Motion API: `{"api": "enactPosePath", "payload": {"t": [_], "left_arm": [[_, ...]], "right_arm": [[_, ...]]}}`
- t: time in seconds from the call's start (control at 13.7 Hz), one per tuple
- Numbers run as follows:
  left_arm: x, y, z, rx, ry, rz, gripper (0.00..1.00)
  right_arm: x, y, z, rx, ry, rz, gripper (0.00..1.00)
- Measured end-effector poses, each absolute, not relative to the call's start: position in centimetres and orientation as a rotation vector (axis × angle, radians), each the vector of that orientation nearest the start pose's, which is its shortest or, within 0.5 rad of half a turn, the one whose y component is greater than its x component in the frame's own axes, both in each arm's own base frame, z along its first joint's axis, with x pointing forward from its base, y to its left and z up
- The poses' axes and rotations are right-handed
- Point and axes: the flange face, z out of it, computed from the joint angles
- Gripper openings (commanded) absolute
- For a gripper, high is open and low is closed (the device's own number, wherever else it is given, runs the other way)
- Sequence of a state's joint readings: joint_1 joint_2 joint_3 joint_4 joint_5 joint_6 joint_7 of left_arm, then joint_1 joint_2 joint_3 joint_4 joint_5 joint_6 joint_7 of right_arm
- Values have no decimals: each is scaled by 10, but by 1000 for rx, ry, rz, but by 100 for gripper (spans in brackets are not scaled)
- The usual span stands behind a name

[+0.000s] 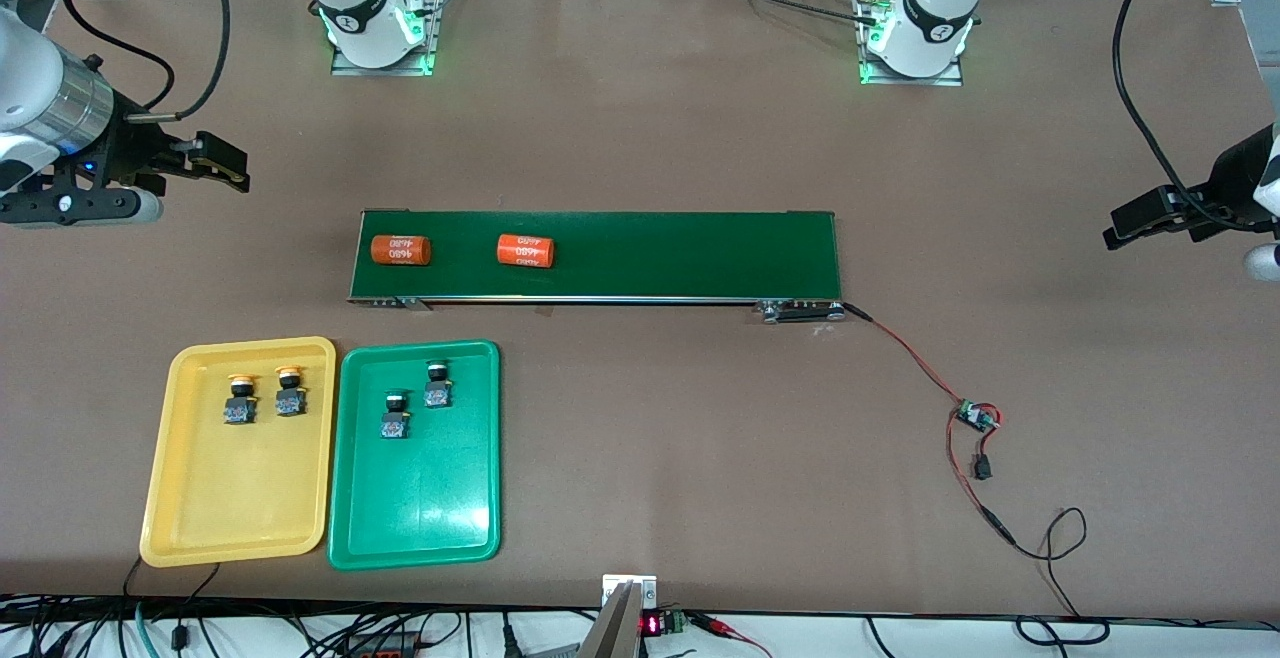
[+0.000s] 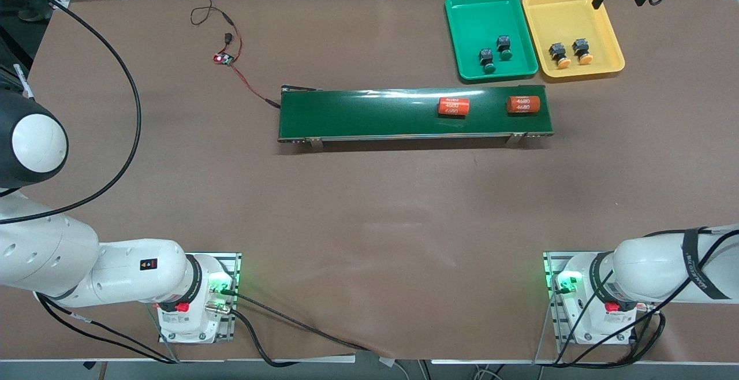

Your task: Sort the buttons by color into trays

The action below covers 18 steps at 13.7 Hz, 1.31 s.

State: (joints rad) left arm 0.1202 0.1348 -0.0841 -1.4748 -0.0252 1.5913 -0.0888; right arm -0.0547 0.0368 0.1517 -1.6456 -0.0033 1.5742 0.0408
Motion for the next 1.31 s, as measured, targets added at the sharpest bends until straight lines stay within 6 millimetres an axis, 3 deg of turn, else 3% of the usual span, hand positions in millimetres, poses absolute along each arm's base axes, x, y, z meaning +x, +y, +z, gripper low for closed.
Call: {"api": "enactPosePath", "payload": {"t": [0.66,1.31], "left_arm": [[597,23,594,-3171,-201,30,100],[597,24,594,-3171,-205,30,100]], "right_arm": [[563,37,568,-3137,-44,156,100],[563,42,567,-3133,-55,158,100]]}}
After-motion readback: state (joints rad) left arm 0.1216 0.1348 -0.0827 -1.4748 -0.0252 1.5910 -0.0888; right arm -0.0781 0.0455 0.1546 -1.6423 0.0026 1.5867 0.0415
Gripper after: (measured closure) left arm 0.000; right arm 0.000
